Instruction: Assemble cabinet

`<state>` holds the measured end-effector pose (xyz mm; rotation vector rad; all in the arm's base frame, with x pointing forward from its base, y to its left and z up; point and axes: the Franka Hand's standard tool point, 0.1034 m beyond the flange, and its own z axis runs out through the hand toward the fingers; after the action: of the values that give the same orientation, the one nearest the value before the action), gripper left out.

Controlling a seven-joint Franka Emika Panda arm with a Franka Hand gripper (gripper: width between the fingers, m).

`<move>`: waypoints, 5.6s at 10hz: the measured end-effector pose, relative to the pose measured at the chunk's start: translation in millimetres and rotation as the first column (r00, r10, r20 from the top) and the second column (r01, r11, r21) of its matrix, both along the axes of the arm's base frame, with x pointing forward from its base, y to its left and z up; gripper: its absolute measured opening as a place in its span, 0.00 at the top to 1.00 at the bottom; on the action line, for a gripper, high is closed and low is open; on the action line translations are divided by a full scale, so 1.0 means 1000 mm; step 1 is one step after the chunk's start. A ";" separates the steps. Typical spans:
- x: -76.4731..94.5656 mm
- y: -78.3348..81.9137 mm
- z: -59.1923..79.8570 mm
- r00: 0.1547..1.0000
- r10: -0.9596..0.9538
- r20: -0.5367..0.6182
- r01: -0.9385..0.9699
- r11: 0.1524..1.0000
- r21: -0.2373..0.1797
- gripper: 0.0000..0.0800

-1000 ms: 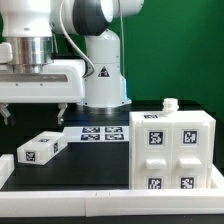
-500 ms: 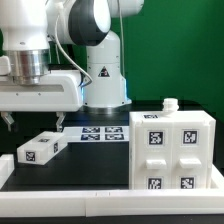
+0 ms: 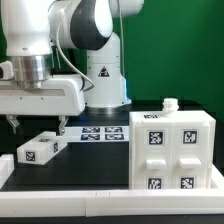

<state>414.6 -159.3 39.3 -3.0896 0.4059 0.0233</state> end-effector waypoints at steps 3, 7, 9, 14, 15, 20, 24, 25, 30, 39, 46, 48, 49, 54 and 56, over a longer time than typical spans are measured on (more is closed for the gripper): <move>-0.008 -0.002 -0.012 1.000 0.008 -0.022 -0.008 1.000 -0.001 0.00; -0.010 0.009 -0.030 0.999 0.027 -0.033 -0.027 1.000 -0.014 0.00; -0.011 0.009 -0.032 0.999 0.029 -0.034 -0.030 0.999 -0.018 0.02; -0.008 0.014 -0.030 0.998 0.053 -0.028 -0.053 0.998 -0.022 0.31; 0.000 0.021 -0.023 0.995 0.095 -0.008 -0.096 0.995 -0.037 0.31; 0.034 0.090 0.052 0.993 0.116 0.006 -0.116 0.992 0.050 0.31; 0.077 0.148 0.111 0.999 0.040 -0.015 -0.039 0.997 0.069 0.31; 0.082 0.153 0.113 0.998 0.058 -0.005 -0.058 0.996 0.064 0.31; 0.081 0.153 0.112 0.998 0.063 -0.013 -0.062 0.996 0.062 0.31; 0.141 0.212 0.134 0.983 0.175 0.055 -0.178 0.983 0.048 0.31; 0.188 0.229 0.127 0.977 0.196 0.081 -0.199 0.979 0.037 0.31; 0.191 0.231 0.127 0.977 0.197 0.084 -0.201 0.979 0.036 0.31; 0.192 0.232 0.127 0.976 0.199 0.084 -0.202 0.979 0.036 0.31; 0.198 0.233 0.115 0.972 0.223 0.071 -0.226 0.974 0.033 0.31; 0.198 0.232 0.110 0.968 0.234 0.086 -0.237 0.971 0.026 0.32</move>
Offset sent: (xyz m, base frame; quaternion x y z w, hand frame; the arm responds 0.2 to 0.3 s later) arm -0.0029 0.0012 -0.0151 0.0056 0.0108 0.0071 0.9999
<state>612.7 72.6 149.8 -3.0698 0.0335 -0.0914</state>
